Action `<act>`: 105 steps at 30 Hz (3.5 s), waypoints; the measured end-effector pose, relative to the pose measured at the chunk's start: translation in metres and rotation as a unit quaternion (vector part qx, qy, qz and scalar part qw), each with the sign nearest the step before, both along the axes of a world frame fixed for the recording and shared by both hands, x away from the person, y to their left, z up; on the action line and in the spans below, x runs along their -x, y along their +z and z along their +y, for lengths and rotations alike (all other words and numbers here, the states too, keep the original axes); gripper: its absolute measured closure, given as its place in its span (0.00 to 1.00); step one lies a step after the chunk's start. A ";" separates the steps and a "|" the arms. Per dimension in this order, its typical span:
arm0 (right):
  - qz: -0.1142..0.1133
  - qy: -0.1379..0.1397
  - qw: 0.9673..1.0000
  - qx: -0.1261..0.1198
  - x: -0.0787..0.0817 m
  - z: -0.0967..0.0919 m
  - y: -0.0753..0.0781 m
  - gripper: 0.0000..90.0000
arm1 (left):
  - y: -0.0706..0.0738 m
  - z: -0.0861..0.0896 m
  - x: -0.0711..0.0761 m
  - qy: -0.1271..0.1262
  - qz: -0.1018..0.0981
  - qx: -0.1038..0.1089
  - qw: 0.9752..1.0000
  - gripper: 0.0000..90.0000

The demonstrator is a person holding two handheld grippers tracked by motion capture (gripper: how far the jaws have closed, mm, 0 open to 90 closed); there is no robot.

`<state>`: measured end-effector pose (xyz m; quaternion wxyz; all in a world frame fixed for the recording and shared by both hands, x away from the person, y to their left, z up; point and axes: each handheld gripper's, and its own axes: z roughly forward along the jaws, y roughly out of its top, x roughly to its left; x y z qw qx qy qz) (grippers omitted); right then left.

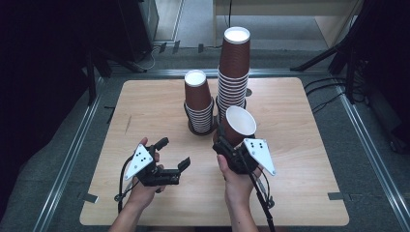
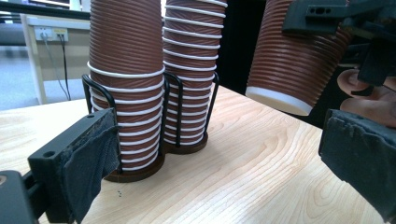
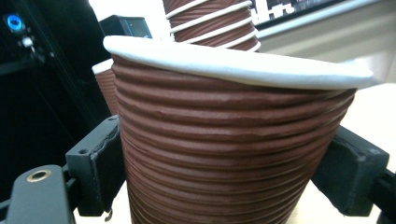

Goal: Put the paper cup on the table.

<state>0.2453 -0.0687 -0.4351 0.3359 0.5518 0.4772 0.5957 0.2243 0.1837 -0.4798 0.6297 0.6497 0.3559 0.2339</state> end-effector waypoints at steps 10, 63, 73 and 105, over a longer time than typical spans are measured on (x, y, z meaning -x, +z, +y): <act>-0.030 -0.010 0.995 0.097 0.004 0.002 -0.001 0.15 | 0.000 -0.001 0.000 0.000 0.002 -0.001 1.000 0.00; -0.079 -0.052 0.971 0.220 -0.025 -0.089 -0.031 0.15 | -0.018 0.052 0.013 0.081 0.014 -0.019 0.996 0.00; -0.077 -0.052 0.970 0.225 -0.028 -0.103 -0.034 0.15 | -0.028 0.074 0.022 0.101 0.028 -0.022 0.994 0.00; -0.005 -0.035 0.977 0.210 -0.072 -0.148 -0.091 0.16 | -0.042 0.097 0.028 0.127 0.044 -0.025 0.991 0.00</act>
